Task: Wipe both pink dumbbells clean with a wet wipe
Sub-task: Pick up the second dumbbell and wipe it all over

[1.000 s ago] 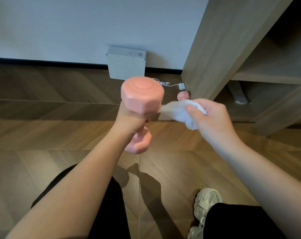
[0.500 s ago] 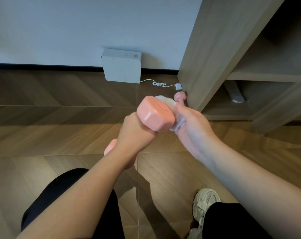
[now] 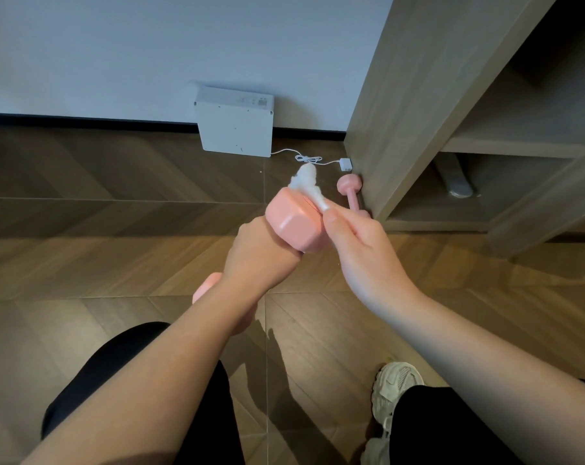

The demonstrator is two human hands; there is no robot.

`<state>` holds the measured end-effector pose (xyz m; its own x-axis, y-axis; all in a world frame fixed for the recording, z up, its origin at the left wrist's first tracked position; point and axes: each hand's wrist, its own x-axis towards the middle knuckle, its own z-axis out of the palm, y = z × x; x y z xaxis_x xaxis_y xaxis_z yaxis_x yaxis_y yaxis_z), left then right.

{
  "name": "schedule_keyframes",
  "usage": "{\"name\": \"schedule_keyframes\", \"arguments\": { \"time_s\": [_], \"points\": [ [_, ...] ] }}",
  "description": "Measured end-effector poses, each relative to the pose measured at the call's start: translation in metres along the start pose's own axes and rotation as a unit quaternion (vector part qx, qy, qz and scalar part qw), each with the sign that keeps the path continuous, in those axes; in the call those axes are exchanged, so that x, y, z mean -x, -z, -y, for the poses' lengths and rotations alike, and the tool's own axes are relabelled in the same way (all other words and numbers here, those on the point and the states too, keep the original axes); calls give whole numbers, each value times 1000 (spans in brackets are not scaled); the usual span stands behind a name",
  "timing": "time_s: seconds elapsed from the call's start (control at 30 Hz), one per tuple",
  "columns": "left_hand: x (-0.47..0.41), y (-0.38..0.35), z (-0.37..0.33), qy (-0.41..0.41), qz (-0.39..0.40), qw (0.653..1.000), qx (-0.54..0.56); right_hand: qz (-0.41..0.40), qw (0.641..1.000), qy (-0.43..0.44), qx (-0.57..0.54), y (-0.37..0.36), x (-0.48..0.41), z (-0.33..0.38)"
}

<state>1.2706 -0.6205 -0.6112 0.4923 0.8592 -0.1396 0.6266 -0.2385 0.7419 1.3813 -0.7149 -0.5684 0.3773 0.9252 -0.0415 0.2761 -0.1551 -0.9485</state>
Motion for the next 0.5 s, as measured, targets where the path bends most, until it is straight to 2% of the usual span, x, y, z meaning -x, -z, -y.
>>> {"name": "schedule_keyframes", "arguments": {
  "time_s": [0.1, 0.23, 0.4, 0.5],
  "points": [
    [1, 0, 4, -3, 20, 999, -40, 8, 998, 54, 41, 2, 3, -10],
    [1, -7, 3, -5, 16, 997, -77, 10, 997, 52, 63, 4, -2, -12],
    [-13, -12, 10, 44, 50, 995, -68, 38, 974, 167, 150, -1, 10, -12],
    [-13, -14, 12, 46, 47, 997, -38, 14, 981, 142, 135, 0, 3, -12]
  ]
}}
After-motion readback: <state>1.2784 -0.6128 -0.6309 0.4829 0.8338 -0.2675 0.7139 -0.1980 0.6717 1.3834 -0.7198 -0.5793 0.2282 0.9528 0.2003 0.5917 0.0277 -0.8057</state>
